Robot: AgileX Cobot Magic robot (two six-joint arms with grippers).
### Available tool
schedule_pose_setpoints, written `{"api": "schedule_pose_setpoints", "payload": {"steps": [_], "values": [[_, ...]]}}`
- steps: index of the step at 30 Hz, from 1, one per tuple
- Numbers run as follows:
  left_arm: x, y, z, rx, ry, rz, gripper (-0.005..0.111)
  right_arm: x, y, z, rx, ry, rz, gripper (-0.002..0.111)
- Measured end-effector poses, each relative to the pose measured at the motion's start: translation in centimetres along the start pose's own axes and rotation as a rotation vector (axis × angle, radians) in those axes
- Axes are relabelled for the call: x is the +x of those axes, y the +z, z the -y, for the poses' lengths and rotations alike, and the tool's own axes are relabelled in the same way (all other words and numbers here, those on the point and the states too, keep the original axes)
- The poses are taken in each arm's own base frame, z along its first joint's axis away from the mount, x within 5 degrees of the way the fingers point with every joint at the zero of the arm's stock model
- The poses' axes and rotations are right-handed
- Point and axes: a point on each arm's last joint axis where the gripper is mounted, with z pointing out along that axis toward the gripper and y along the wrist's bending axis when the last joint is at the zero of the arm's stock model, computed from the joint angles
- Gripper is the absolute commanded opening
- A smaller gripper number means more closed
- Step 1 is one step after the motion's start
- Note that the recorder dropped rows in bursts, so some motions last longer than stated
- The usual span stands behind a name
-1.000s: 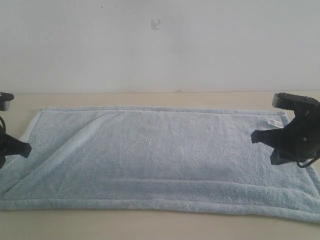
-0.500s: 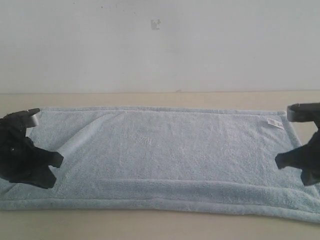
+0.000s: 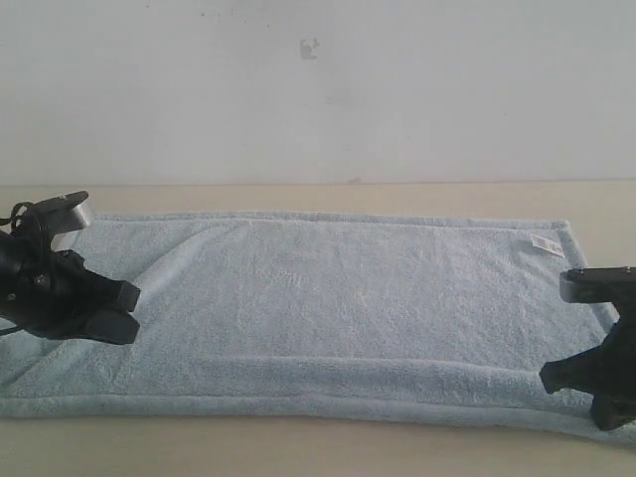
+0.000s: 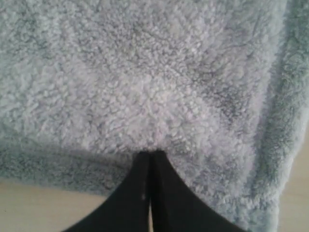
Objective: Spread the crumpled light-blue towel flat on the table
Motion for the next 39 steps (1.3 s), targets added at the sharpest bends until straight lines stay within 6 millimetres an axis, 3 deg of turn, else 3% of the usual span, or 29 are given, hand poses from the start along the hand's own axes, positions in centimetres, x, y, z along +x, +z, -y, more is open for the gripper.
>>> {"api": "schedule_pose_setpoints", "payload": {"steps": [5, 11, 21, 27, 31, 33, 36, 39], "values": [[-0.3, -0.1, -0.6, -0.04, -0.007, 0.037, 0.004, 0.1, 0.1, 0.5, 0.058, -0.007, -0.043, 0.0], [-1.1, -1.7, -3.6, -0.118, -0.083, 0.106, 0.004, 0.9, -0.1, 1.9, 0.221, 0.011, -0.136, 0.0], [-1.8, -2.2, -5.2, -0.182, -0.158, 0.214, 0.004, 0.2, -1.0, 1.8, 0.202, 0.055, -0.072, 0.0], [-3.1, -0.5, -5.8, -0.124, -0.137, 0.299, 0.004, -2.5, -4.4, 1.4, 0.166, 0.05, 0.272, 0.0], [-4.5, 0.6, -6.1, -0.06, -0.081, 0.306, 0.004, -5.5, -5.6, 3.3, 0.139, 0.211, 0.48, 0.0], [-5.2, 1.0, -6.4, -0.059, -0.074, 0.309, 0.004, -7.2, -5.7, 5.2, 0.16, 0.258, 0.495, 0.0], [-6.2, 1.2, -7.0, -0.081, -0.053, 0.313, 0.004, -10.2, -5.3, 7.9, 0.216, 0.199, 0.434, 0.0], [-7.0, 1.5, -7.5, -0.095, -0.04, 0.32, 0.004, -12.9, -4.6, 8.9, 0.175, 0.156, 0.402, 0.0]]}}
